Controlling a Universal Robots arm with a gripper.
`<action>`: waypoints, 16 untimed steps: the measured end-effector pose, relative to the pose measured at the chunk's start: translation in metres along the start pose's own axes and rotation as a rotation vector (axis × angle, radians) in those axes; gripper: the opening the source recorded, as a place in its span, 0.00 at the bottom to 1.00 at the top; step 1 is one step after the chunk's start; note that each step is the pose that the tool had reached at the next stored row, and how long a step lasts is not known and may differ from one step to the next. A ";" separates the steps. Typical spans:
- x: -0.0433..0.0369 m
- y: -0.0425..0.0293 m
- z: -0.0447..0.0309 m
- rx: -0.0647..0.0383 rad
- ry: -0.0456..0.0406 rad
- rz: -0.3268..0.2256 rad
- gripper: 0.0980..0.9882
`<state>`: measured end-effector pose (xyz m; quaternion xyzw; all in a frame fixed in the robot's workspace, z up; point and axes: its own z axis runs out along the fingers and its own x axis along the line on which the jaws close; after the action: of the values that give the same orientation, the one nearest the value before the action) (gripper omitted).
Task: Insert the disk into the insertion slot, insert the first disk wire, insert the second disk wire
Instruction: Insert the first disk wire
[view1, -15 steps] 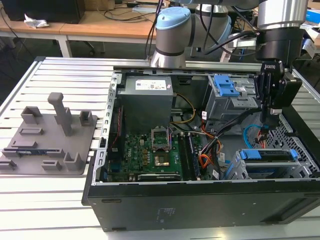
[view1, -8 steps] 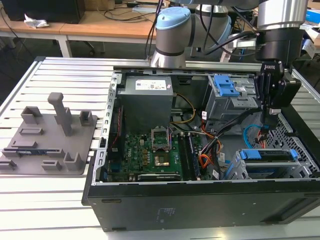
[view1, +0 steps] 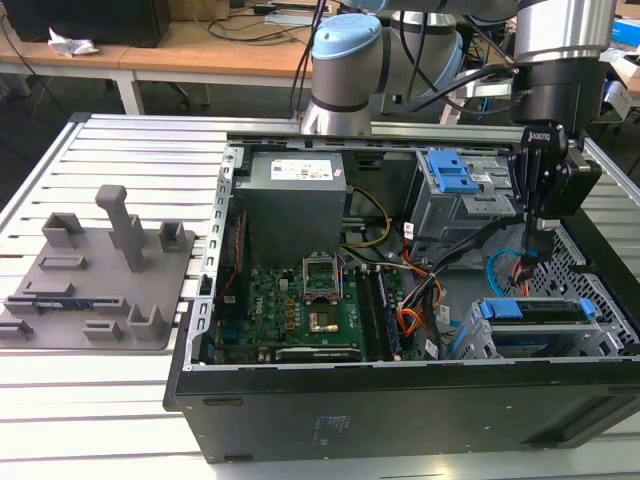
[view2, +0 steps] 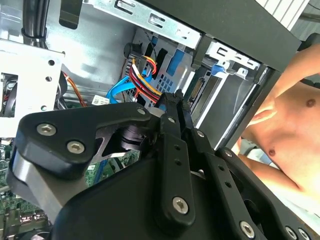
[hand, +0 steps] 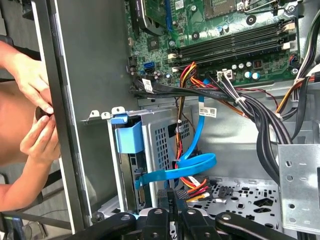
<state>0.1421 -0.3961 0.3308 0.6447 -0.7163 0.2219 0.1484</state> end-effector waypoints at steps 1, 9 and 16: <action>0.0000 0.0000 0.0000 0.000 0.0001 0.000 0.07; 0.0007 -0.0019 0.0008 -0.007 -0.0017 -0.004 0.07; -0.0007 -0.0195 0.0025 -0.077 -0.0312 -0.041 0.07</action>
<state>0.1617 -0.3981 0.3308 0.6565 -0.7131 0.1808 0.1666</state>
